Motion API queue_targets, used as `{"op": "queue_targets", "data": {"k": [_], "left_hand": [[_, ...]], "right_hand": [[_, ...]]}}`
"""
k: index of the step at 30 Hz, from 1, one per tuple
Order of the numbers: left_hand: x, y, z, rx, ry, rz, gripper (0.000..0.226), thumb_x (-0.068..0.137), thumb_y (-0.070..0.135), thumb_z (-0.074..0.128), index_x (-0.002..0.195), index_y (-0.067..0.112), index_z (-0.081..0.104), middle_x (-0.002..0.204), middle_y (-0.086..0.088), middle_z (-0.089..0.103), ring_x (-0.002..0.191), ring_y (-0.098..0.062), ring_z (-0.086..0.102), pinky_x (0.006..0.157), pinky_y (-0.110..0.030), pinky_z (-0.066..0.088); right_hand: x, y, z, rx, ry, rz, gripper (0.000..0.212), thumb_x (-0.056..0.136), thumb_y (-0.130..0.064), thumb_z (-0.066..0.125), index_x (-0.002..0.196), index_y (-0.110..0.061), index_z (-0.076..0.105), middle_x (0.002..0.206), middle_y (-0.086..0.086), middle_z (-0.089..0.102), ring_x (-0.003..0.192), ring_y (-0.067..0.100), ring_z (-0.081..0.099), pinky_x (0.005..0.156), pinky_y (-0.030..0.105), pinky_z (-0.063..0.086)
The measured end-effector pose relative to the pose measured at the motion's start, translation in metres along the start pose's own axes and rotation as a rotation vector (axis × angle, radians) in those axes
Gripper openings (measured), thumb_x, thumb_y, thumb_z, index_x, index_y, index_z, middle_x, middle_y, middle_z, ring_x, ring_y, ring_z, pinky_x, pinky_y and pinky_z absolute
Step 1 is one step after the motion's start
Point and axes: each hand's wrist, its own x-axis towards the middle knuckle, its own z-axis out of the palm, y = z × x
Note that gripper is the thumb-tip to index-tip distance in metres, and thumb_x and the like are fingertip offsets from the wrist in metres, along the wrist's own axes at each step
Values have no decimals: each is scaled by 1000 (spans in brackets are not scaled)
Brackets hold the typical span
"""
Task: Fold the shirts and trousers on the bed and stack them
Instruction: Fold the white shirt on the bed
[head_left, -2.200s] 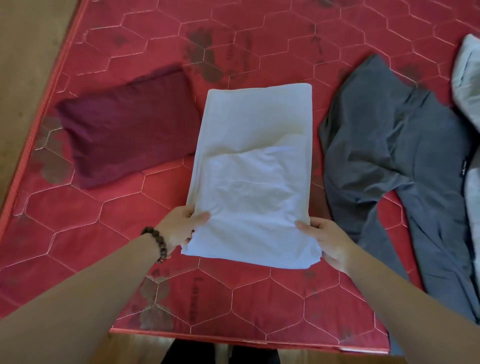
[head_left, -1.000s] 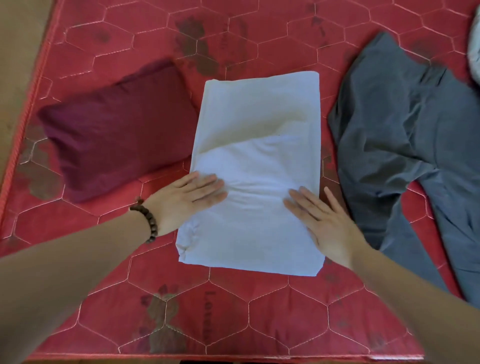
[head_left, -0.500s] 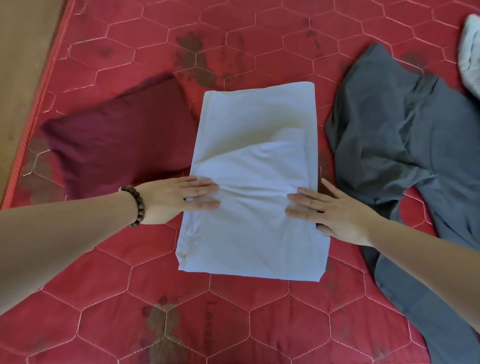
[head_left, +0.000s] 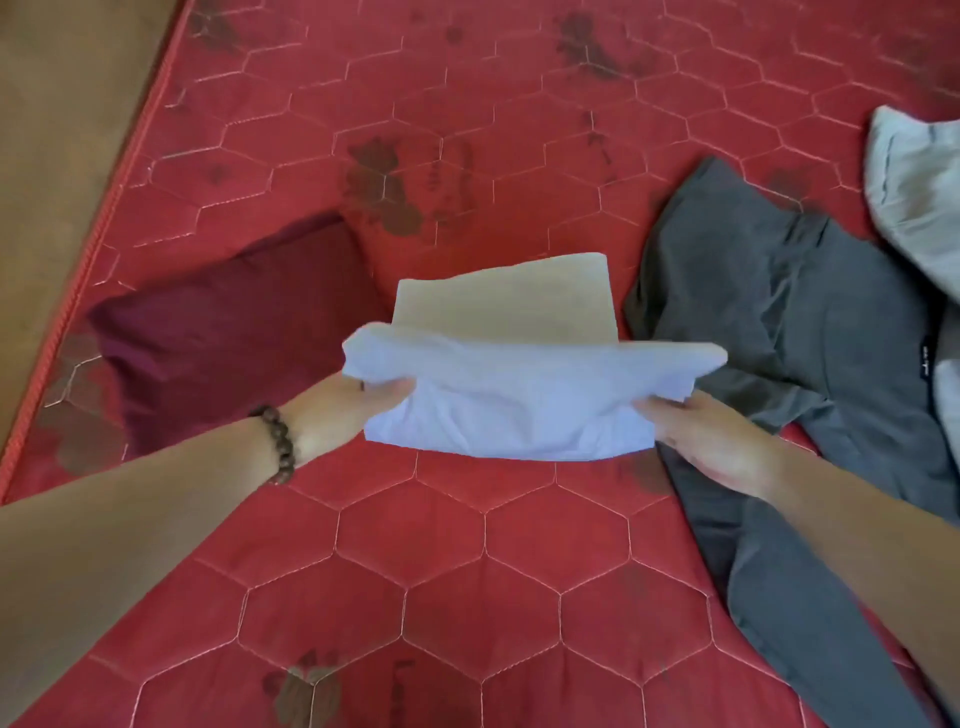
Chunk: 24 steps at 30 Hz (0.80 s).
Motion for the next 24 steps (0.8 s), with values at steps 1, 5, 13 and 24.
{"op": "queue_targets", "data": {"k": [1,5,13,24], "left_hand": [[5,13,2,-222,-23,-23,60,77,59,59,123,20,61,122,4,66,115,-14,61,101,-36,44],[28,40,29,-507,167,-175,51,85,43,68,116,3,64,113,-13,68,106,-33,65,96,-49,49],[24,25,58,-405,611,0,17,95,24,50,87,19,64,92,1,67,85,-16,61,79,-35,49],[24,44,57,341,1061,73,16,89,16,52,103,10,57,95,-3,58,87,-24,52,71,-36,43]], "right_hand": [[5,-8,-3,141,32,-9,29,99,-31,51,117,-13,63,117,2,69,108,17,66,92,33,50],[33,-23,5,273,277,-1,40,97,-36,53,118,-4,62,107,12,69,100,31,65,87,42,52],[48,-41,22,12,529,-305,18,98,-22,46,105,-19,62,91,-6,65,85,9,59,72,27,48],[68,-44,33,-381,892,-179,23,93,-24,53,113,-13,50,109,8,54,92,31,55,79,44,48]]}}
